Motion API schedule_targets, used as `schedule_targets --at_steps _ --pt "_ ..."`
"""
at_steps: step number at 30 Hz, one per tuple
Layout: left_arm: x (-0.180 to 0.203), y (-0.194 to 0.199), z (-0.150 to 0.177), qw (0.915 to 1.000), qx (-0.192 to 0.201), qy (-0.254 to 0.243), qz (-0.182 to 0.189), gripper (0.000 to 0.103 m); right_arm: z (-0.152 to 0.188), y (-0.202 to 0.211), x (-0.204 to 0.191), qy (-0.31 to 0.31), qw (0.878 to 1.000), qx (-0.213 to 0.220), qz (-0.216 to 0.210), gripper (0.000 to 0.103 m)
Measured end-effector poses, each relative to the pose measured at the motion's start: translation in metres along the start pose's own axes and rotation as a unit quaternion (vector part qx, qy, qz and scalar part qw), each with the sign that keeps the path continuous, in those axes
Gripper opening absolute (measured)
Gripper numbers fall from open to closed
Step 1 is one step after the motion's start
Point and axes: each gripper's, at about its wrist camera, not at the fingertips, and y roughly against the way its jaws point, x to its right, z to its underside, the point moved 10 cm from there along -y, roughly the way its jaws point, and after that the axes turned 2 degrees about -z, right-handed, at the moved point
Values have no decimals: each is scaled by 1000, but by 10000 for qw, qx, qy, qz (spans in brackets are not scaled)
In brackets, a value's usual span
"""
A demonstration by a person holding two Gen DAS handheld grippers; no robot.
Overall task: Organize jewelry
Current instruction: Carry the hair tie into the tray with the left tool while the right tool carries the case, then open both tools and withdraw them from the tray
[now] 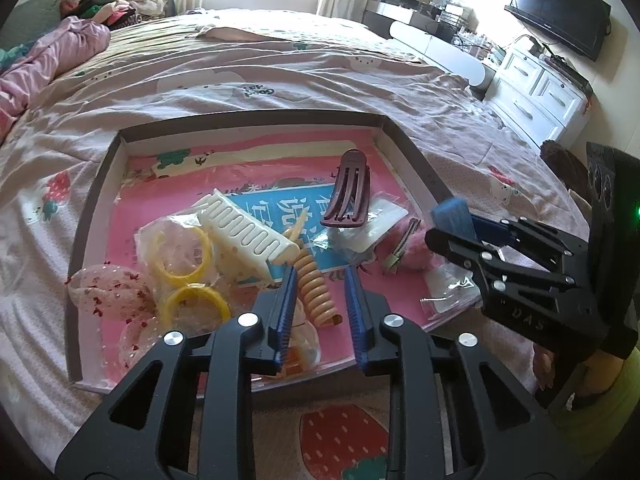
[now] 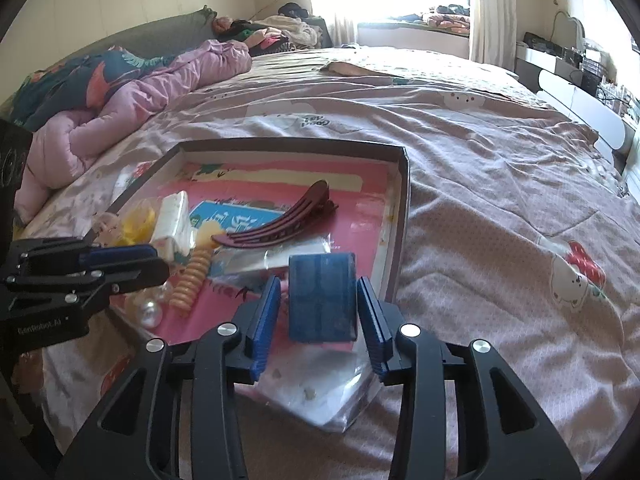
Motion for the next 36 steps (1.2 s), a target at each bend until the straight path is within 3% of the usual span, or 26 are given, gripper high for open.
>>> schedule_targets --at_steps 14,20,28,30,36 --pt "-5 29 8 9999 125 85 -53 25 13 39 -23 105 9998 114 -90 50" --pt "-11 51 13 9995 238 137 -122 36 16 60 -37 126 9995 248 -122 60" --pt "-22 79 24 9984 398 305 -263 62 18 90 -55 143 9986 500 -72 92" --pt "-24 86 29 9981 422 333 -302 66 19 97 -58 135 9983 558 -52 94" --pt "-28 104 41 9970 539 387 -399 90 27 110 -66 63 9981 607 -37 96"
